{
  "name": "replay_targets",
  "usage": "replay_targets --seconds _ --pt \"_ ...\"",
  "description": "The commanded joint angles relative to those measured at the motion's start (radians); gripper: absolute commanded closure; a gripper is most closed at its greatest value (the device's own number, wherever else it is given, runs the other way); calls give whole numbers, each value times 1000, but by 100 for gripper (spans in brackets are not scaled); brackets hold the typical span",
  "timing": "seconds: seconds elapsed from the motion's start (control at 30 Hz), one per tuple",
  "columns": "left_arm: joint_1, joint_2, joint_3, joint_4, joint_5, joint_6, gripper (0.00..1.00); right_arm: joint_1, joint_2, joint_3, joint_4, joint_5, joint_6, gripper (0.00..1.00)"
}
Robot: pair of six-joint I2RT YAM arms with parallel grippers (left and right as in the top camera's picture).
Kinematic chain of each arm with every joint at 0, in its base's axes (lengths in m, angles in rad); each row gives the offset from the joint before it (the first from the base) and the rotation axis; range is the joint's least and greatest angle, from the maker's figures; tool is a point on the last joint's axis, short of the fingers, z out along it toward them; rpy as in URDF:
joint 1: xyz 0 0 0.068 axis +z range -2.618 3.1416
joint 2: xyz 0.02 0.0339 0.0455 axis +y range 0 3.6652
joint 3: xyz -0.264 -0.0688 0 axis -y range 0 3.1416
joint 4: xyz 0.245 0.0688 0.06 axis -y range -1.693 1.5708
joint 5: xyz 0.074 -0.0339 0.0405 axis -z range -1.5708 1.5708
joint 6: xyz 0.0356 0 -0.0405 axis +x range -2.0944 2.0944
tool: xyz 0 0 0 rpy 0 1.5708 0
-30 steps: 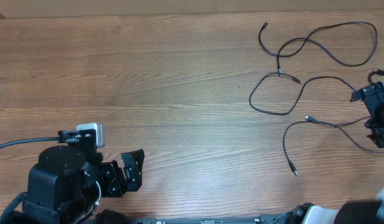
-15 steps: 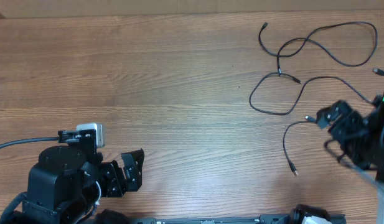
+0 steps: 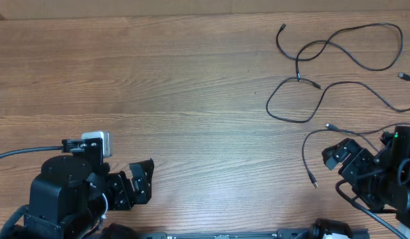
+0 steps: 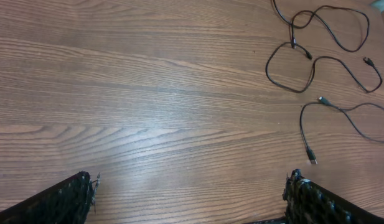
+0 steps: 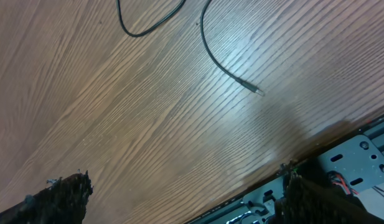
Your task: Untangle cables
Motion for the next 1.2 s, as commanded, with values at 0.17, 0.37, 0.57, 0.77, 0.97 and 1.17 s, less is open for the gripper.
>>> replay_targets --seconds 0.17,0.37,0.57,0.77,0.97,1.17 --pt "-7 2 2 1 -14 9 0 5 -2 -4 2 -18 -8 0" --pt "-6 2 2 1 -14 9 1 5 -2 -5 5 69 -8 0" --pt "-6 2 2 1 -14 9 1 5 -2 -10 92 63 -8 0" --pt "-7 2 2 1 -14 9 0 11 -51 -84 200 61 -35 0" --pt "-6 2 2 1 -14 9 0 90 -198 -250 436 57 -87 0" --pt "-6 2 2 1 -14 9 0 206 -333 -462 741 45 -156 0"
